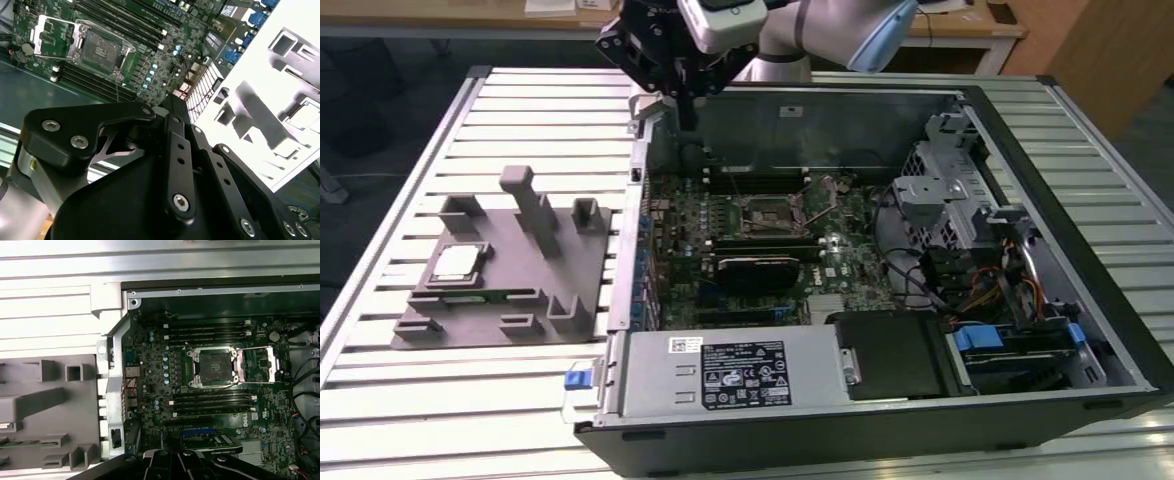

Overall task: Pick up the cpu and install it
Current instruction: 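Reach for the cpu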

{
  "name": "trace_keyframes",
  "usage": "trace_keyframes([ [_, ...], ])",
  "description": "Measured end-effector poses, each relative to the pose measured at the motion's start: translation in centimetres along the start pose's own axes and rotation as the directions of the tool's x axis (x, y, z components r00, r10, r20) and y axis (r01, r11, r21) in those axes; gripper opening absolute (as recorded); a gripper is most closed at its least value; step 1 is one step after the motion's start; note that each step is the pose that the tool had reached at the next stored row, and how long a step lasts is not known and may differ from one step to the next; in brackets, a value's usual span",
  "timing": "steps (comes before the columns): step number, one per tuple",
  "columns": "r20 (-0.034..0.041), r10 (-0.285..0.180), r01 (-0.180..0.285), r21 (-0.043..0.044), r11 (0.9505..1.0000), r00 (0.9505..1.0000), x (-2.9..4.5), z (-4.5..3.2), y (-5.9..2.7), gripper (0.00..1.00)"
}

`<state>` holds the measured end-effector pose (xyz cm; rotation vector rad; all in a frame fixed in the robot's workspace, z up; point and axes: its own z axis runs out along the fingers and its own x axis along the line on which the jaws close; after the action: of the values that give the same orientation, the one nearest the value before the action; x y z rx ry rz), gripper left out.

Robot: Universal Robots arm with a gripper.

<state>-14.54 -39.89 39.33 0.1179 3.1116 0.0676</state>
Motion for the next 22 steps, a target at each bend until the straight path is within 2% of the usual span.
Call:
trace_keyframes([
  [22, 0.0009, 0.0, 0.0, -0.0002, 1.0, 1.0, 2.17, -0.06, -0.16, 0.11],
])
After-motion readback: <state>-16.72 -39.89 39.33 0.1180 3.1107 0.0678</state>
